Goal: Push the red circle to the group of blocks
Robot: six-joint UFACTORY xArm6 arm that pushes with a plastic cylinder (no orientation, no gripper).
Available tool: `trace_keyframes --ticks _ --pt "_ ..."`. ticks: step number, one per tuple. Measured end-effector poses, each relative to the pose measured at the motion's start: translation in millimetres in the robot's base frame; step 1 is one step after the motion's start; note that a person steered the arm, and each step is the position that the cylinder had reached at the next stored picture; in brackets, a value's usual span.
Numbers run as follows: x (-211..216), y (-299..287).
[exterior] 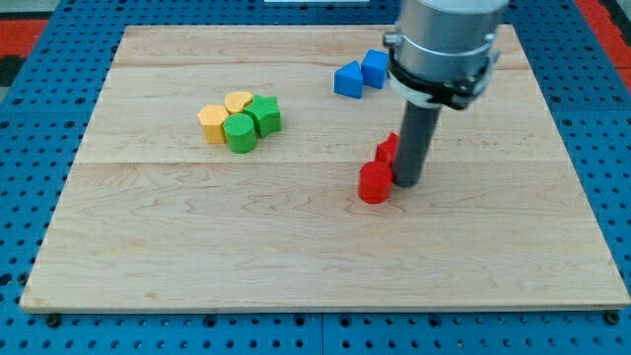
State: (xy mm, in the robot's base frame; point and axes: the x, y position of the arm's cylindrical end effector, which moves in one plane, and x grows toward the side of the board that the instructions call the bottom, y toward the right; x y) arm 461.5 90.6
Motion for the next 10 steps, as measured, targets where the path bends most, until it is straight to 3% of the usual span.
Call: trace_keyframes --ticks 2,3,4,5,6,9,10 --pt "-84.9 0.0" --pt "-107.5 2.0" --pt "-59.4 26.3" --pt "55.2 51.7" --pt "85.2 38.7" --pt "62.4 22.8" --pt "30.4 25.4"
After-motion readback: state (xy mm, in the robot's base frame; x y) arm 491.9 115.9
